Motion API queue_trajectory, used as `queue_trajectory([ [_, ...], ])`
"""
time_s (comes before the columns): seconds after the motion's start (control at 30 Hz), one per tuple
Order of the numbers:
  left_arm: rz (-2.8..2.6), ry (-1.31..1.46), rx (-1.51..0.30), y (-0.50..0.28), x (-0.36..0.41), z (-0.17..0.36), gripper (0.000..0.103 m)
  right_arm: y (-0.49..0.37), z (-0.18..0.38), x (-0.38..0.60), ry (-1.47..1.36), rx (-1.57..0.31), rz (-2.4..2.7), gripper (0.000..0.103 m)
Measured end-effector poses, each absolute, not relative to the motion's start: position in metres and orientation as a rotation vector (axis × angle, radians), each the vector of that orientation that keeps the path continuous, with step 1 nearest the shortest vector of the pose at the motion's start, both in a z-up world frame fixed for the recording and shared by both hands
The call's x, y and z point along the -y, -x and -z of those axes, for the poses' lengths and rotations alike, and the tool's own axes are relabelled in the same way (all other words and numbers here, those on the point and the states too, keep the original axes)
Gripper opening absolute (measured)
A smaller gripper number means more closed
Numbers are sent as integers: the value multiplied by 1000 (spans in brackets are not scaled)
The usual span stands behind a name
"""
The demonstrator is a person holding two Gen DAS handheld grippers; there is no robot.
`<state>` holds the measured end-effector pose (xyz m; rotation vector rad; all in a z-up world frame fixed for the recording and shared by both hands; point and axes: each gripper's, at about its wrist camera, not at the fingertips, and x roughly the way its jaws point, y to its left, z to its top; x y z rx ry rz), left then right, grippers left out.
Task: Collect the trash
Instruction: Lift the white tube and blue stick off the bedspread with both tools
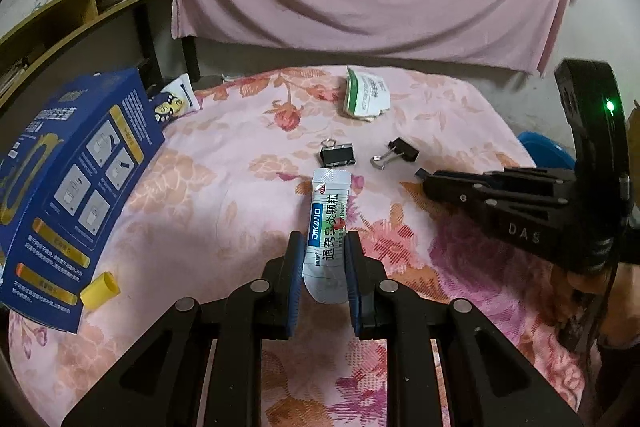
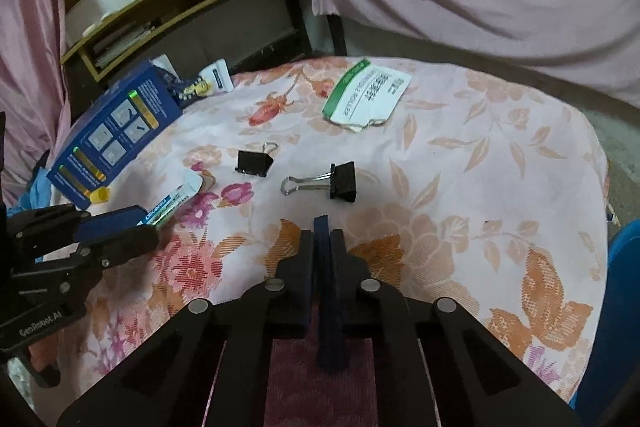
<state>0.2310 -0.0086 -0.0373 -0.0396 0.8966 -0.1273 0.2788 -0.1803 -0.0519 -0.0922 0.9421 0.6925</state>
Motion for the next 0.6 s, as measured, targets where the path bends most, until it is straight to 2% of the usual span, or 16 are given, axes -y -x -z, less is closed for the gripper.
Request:
queue_trajectory([
  [0.4, 148, 30, -695, -220, 41, -5, 16, -239, -6, 239, -42, -570, -611, 6],
  [0.6, 155, 20, -692, -225, 63, -15, 16, -248, -8, 256, -82, -607, -618, 6],
])
